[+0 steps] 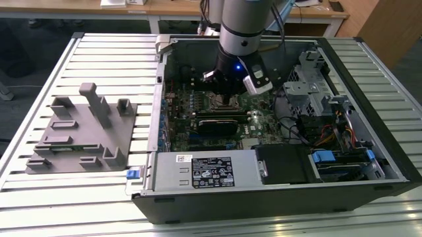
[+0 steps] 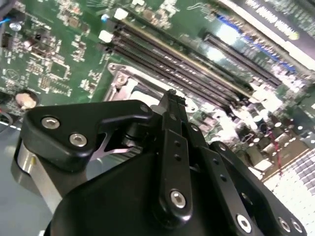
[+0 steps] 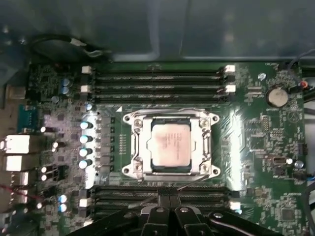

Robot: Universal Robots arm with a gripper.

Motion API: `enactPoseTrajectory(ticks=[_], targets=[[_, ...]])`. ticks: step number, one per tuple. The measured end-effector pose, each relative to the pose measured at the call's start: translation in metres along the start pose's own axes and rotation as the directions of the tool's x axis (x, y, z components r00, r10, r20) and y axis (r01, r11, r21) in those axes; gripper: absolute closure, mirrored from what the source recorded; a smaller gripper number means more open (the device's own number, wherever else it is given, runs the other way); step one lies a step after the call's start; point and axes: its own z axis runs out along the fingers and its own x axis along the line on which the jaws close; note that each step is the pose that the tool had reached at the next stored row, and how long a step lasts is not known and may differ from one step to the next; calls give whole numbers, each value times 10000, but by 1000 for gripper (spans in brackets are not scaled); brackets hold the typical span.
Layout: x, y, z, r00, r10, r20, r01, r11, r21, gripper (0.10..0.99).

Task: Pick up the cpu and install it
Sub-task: 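Install the second cpu locking lever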

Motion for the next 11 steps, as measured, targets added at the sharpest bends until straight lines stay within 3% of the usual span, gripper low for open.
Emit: enactPoseTrajectory(ticks=[6, 11], targets=[[164, -49, 12, 10000, -2, 3, 2, 9999, -102, 980], [180, -58, 105, 10000, -5, 1, 5, 9999, -131, 980]])
